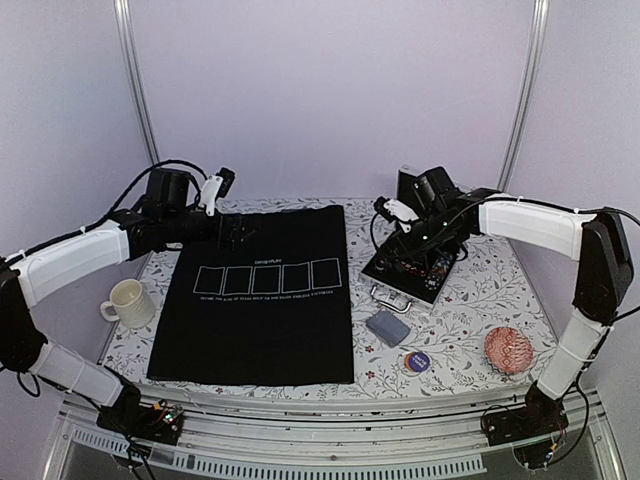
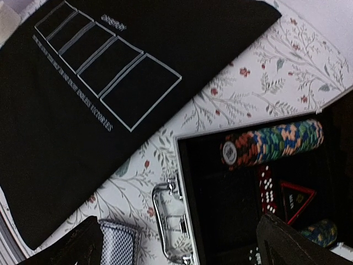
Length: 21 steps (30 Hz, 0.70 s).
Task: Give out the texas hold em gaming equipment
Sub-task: Pick up the small blind button and big blind button from the corner of the board.
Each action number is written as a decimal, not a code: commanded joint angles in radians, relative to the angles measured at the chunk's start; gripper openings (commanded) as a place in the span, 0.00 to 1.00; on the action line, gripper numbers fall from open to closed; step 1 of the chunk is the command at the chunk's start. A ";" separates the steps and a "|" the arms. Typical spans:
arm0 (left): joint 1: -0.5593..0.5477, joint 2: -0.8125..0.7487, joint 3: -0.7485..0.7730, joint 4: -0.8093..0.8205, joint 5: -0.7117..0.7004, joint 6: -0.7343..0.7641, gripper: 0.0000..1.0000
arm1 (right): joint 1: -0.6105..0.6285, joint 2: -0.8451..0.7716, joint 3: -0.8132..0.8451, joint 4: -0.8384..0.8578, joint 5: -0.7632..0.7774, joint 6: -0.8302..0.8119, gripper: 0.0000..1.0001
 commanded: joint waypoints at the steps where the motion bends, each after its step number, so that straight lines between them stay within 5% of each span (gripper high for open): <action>1: -0.020 0.006 0.027 -0.087 0.018 0.021 0.98 | 0.080 -0.012 -0.009 -0.214 0.154 0.078 0.99; 12: -0.026 0.003 0.027 -0.101 0.048 0.041 0.98 | 0.198 -0.111 -0.252 -0.428 0.156 0.514 0.99; 21: -0.029 0.001 0.019 -0.103 0.060 0.041 0.98 | 0.254 -0.103 -0.321 -0.412 0.091 0.591 0.98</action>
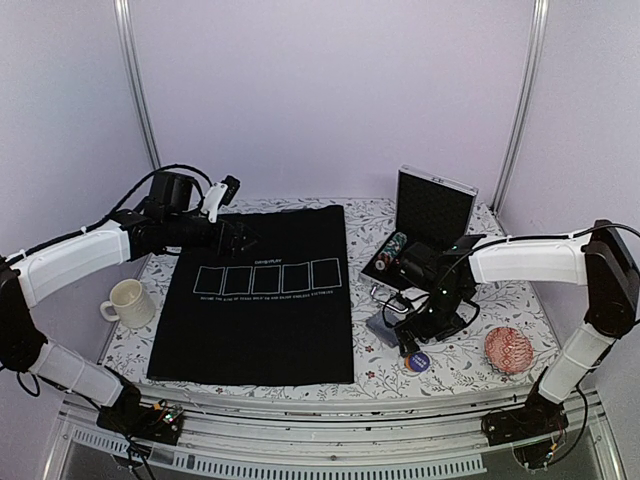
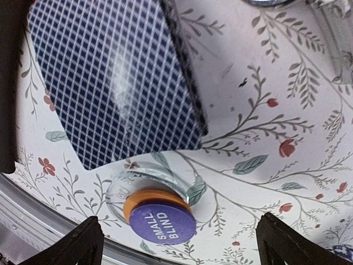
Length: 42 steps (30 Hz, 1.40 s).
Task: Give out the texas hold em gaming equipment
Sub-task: Pick up the small blind button and big blind button from the corner of the board.
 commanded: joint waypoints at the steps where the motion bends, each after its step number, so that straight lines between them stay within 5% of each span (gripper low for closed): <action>1: -0.016 -0.008 0.020 -0.017 0.017 0.012 0.98 | 0.035 -0.018 -0.026 0.001 -0.040 0.070 0.96; 29: -0.017 0.019 0.021 -0.021 0.011 0.033 0.98 | 0.086 0.088 -0.058 0.039 -0.032 0.100 0.62; 42: -0.017 0.016 0.021 -0.025 0.009 0.034 0.98 | 0.093 0.074 -0.066 -0.002 0.038 0.118 0.28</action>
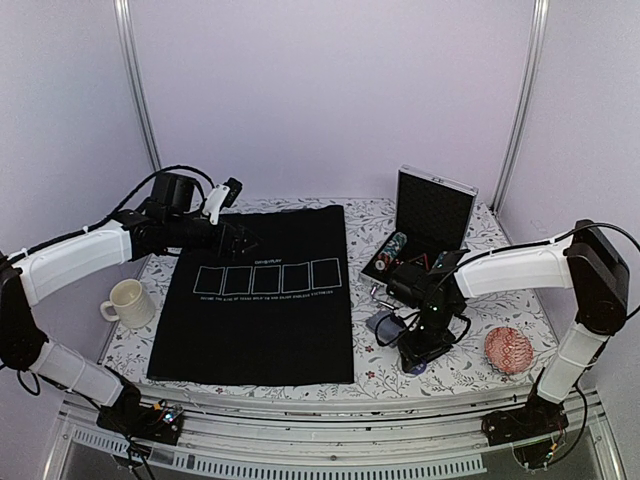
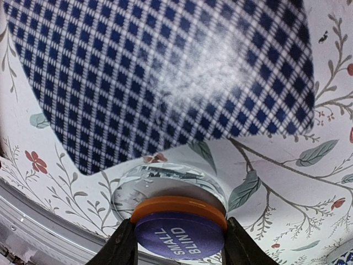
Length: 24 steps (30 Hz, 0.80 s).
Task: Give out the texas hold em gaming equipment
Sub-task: Pick up the small blind button and big blind button from the corner of the board.
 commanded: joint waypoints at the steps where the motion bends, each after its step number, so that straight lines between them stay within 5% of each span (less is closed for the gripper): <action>1: -0.015 0.007 0.021 -0.017 0.002 0.010 0.98 | 0.009 0.005 -0.016 -0.039 0.086 0.015 0.25; 9: -0.015 0.005 0.019 -0.017 0.000 0.012 0.98 | 0.007 -0.041 0.001 -0.052 0.113 0.016 0.04; 24: -0.016 -0.004 0.021 -0.016 0.028 0.022 0.98 | -0.024 -0.088 0.028 -0.051 0.083 -0.002 0.04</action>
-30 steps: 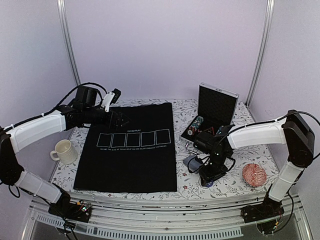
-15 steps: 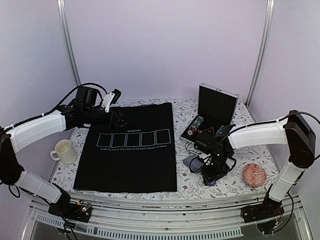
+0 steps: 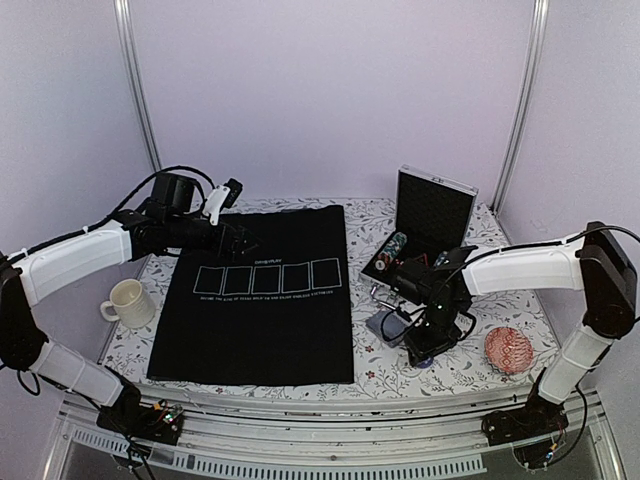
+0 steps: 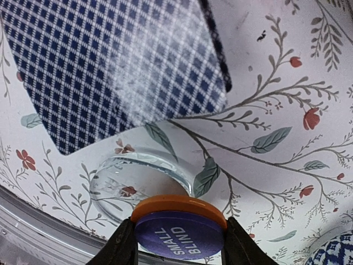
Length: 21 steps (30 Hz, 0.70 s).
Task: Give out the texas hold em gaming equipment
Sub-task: Pick up the small blind button and big blind button from the corner of the board, then place the small blind button and big blind button on the poker table mat.
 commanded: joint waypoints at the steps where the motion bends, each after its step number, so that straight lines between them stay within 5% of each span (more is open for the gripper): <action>1: -0.015 -0.007 0.020 -0.008 0.021 0.020 0.98 | -0.015 -0.041 0.045 -0.037 0.005 -0.003 0.04; 8: -0.015 -0.027 0.020 -0.010 0.026 0.023 0.98 | 0.058 0.022 0.272 -0.014 -0.070 -0.021 0.03; 21: -0.011 -0.055 0.018 -0.019 -0.053 0.033 0.98 | 0.239 0.476 0.706 -0.047 -0.040 -0.150 0.03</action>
